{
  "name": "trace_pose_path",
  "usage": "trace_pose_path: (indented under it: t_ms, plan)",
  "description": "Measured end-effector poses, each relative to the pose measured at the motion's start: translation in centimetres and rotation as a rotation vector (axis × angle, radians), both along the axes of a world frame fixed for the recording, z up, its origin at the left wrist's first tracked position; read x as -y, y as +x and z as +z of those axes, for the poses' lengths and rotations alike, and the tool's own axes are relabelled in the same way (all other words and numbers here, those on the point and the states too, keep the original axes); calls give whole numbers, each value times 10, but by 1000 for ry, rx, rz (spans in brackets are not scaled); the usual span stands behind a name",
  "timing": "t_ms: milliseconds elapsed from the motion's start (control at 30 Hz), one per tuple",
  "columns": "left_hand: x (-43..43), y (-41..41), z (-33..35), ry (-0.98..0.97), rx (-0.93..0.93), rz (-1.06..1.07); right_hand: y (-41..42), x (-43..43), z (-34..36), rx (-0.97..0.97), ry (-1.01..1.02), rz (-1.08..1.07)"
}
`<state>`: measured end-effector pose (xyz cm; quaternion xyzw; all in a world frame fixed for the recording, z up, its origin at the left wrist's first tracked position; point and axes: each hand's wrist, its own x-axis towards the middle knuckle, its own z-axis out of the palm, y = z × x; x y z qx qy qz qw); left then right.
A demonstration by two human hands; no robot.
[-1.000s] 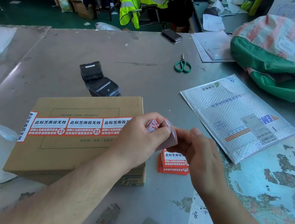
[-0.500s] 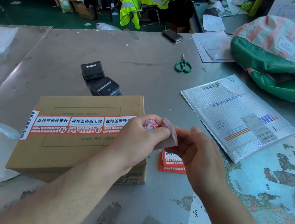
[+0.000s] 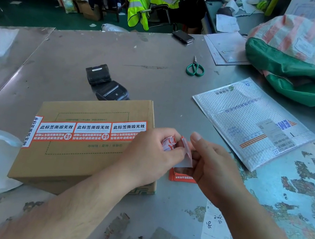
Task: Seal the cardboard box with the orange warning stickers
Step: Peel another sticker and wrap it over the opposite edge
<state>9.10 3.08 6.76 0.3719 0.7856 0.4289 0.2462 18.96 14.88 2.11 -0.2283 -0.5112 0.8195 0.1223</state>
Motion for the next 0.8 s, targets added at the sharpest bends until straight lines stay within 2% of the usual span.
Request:
trace_pose_path:
  t_ms: [333, 500, 800]
  plan:
    - [2, 2, -1, 1, -13, -34, 2, 8, 13, 53, -16, 39]
    - [3, 1, -3, -9, -39, -30, 3, 11, 14, 48, -63, -18]
    - [8, 2, -6, 75, 50, -73, 1, 9, 5, 26, -52, -67]
